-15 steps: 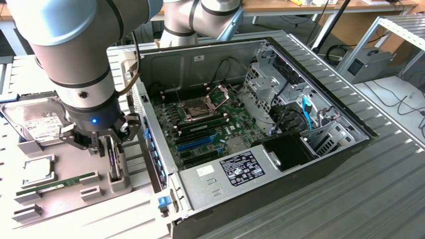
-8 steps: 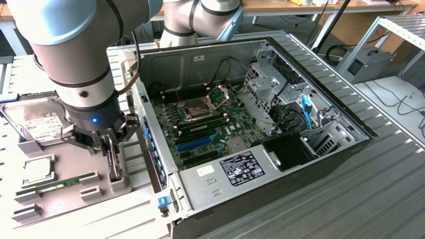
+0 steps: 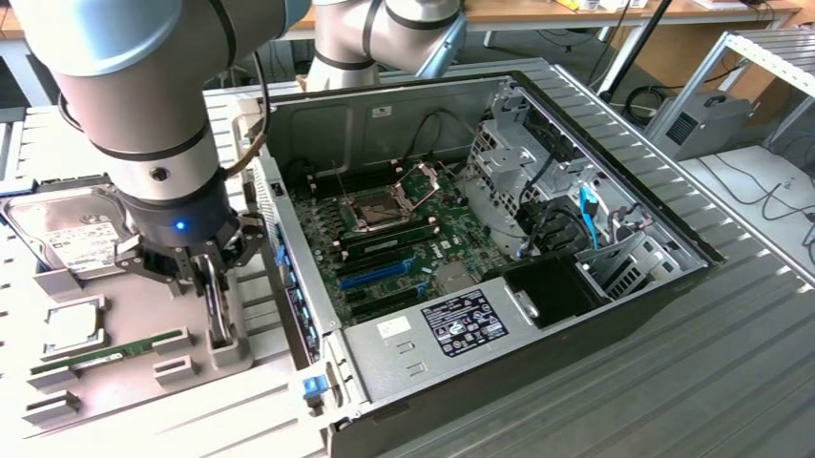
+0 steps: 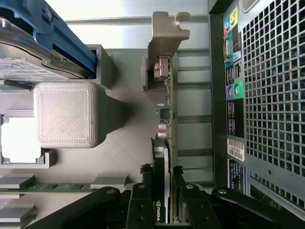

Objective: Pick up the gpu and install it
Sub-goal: 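Pick up the gpu and move the gpu toward the slot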

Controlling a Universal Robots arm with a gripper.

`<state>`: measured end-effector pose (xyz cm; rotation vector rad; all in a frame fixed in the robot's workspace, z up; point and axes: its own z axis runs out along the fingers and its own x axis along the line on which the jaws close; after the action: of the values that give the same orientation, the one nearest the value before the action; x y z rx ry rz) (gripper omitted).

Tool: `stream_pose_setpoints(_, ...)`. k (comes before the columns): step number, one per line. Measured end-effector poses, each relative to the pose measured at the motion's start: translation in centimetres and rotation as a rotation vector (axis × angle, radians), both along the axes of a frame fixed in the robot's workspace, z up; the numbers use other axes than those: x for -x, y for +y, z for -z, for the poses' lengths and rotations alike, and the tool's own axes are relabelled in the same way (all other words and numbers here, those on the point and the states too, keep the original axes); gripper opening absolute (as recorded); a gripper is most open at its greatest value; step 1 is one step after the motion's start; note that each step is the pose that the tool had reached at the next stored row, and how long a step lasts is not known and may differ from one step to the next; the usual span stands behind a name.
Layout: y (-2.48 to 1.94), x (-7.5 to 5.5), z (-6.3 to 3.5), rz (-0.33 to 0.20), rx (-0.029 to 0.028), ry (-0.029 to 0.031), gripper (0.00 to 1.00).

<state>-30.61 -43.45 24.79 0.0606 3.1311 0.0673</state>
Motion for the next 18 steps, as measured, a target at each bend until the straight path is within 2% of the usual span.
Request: stream_pose_setpoints(18,0.0,0.0,-3.33,0.0,0.0,0.0,0.27)
